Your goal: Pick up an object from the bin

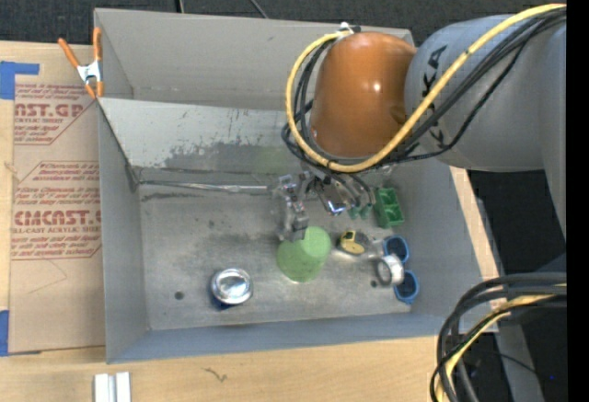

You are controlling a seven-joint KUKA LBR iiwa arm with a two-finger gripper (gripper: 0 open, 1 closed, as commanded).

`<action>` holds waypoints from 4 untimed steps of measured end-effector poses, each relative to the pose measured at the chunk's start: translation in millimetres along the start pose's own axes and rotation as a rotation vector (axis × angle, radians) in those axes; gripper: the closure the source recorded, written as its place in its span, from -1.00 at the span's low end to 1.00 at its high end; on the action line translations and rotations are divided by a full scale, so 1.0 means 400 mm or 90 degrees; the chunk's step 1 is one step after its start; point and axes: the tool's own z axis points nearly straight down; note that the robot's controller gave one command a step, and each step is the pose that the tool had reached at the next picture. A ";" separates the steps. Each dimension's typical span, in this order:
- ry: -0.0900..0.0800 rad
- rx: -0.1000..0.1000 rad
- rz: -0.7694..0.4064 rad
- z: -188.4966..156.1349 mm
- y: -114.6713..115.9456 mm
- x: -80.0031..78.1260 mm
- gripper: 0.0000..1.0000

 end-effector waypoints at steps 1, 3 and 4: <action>-0.003 0.001 0.222 0.042 -0.060 0.071 1.00; -0.003 0.000 0.368 0.178 0.067 0.049 -1.00; -0.003 0.001 0.127 0.281 0.157 0.123 -1.00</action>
Offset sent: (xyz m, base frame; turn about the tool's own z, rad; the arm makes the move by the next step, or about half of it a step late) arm -0.0210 -0.0306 -0.0155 0.3480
